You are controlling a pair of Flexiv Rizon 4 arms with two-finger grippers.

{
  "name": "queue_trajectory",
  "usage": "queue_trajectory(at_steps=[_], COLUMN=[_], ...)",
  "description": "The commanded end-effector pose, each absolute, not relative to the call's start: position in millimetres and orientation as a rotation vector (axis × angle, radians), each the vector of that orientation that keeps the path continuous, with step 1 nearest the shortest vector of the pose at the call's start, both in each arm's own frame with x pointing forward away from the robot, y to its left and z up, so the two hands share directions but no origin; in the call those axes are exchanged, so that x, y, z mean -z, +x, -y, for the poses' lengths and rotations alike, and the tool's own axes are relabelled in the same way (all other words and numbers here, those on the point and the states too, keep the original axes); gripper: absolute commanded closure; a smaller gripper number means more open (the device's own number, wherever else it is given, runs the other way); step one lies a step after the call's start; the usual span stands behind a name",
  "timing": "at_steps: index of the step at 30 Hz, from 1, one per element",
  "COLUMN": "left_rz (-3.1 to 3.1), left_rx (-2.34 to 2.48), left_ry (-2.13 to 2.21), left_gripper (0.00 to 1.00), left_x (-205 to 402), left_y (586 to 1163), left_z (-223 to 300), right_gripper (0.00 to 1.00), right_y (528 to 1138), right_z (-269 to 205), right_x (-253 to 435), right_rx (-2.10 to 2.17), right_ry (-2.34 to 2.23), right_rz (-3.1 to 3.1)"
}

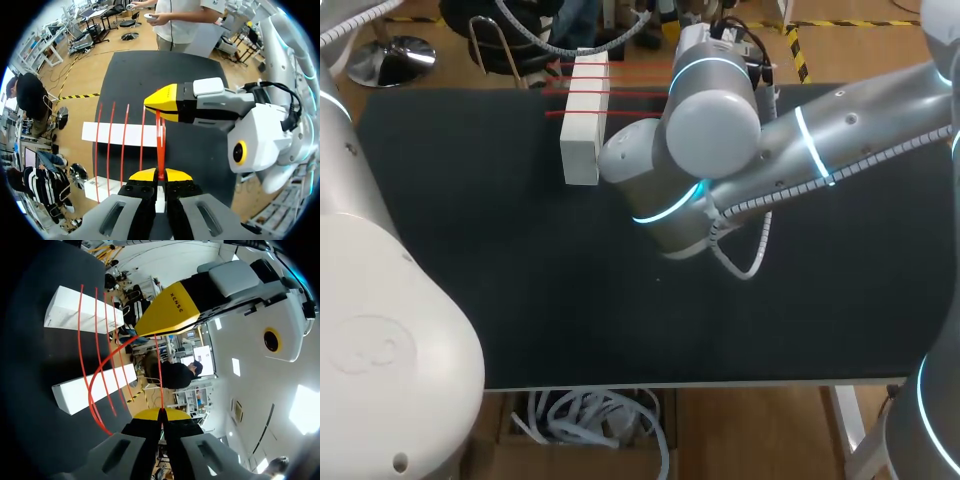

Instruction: Grab the tape and strap the tape.

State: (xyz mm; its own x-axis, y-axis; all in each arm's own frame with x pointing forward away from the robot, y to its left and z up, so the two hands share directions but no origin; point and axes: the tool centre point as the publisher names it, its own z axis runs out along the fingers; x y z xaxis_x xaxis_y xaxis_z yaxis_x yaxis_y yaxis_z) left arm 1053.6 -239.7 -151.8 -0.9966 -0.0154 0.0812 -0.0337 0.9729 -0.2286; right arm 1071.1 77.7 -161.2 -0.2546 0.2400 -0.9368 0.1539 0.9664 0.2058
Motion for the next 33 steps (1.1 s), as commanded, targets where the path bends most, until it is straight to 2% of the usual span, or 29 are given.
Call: queue_trajectory(at_steps=[1,33], left_rz=[3.041,3.041], left_rx=[-0.348,-0.348], left_ry=[0.040,0.040], left_gripper=[1.00,1.00], left_x=[151.2,151.2], left_y=[1054.1,1054.1], left_z=[240.3,240.3], right_gripper=[1.00,1.00], right_y=[1071.3,1070.9], right_z=[-79.5,-92.0], right_x=[160.4,162.1], right_rx=[-0.078,-0.106], right_ry=[0.288,0.247], right_rz=[-1.843,-1.860])
